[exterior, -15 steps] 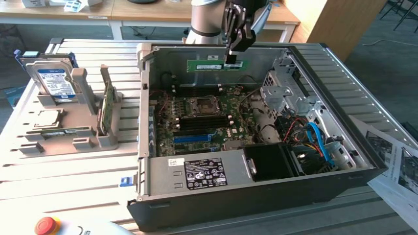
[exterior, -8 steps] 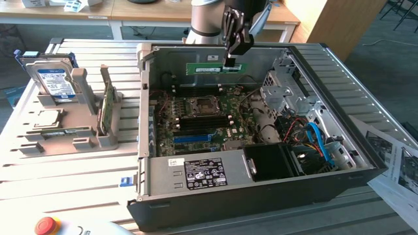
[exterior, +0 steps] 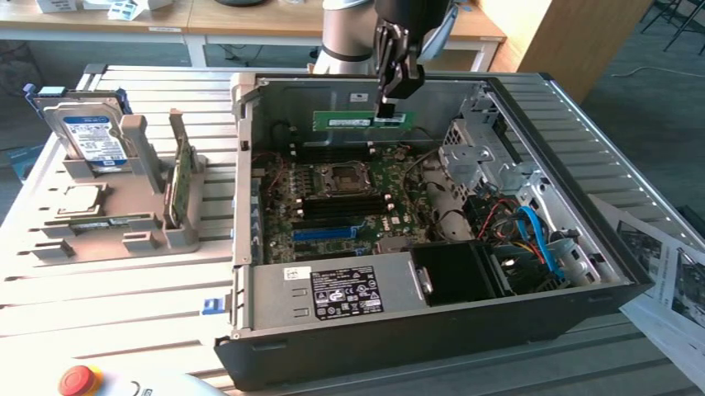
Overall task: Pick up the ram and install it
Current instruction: 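Insert the ram into the slot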
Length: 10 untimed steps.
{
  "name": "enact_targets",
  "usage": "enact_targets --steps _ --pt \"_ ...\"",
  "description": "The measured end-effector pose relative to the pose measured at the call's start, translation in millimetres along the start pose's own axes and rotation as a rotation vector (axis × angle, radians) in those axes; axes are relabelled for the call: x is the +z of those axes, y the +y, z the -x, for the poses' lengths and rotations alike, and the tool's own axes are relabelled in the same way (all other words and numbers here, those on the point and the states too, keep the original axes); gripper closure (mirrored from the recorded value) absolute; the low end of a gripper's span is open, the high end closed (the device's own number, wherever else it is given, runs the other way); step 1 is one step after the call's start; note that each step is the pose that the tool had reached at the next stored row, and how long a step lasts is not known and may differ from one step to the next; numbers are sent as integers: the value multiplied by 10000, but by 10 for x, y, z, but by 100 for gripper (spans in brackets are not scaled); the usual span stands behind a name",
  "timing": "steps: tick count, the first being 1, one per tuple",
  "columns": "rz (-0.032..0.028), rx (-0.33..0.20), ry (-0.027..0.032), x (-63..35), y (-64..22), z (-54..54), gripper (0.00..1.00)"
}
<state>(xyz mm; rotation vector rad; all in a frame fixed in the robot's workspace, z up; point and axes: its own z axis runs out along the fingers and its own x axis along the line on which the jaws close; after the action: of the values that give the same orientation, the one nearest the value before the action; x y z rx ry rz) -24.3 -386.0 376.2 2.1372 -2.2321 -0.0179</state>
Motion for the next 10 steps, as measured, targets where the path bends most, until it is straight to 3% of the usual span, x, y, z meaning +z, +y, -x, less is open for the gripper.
enact_targets --steps 10 --pt "16 36 0 10 1 0 88"
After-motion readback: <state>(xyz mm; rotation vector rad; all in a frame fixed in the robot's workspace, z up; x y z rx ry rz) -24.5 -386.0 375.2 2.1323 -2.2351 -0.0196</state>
